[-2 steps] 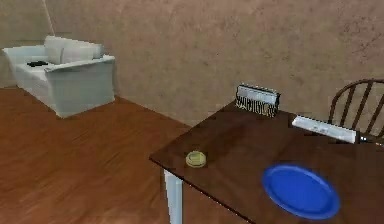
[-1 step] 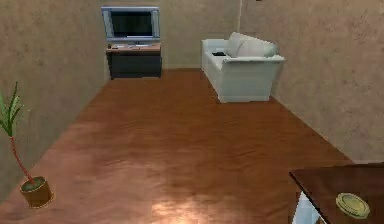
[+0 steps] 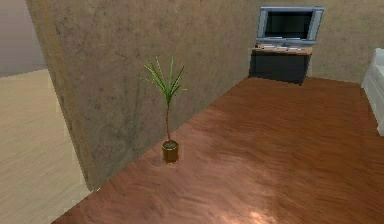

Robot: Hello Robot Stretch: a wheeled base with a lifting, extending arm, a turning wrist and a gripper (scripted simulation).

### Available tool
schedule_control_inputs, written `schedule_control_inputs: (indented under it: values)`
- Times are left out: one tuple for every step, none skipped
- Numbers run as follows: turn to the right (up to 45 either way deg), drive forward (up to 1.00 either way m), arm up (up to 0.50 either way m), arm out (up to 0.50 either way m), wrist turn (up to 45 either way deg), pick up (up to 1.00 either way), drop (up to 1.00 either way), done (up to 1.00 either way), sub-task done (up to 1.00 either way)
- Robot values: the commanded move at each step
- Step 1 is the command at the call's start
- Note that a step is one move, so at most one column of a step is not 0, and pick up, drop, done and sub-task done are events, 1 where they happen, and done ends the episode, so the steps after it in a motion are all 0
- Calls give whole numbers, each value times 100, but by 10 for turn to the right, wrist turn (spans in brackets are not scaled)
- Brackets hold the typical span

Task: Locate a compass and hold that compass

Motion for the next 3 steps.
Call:
schedule_control_inputs:
  values:
    - [0,0,50,0,0,0,0,0,0]
    - [0,0,36,0,0,0,0,0,0]
    - [0,0,0,48,0,0,0,0,0]
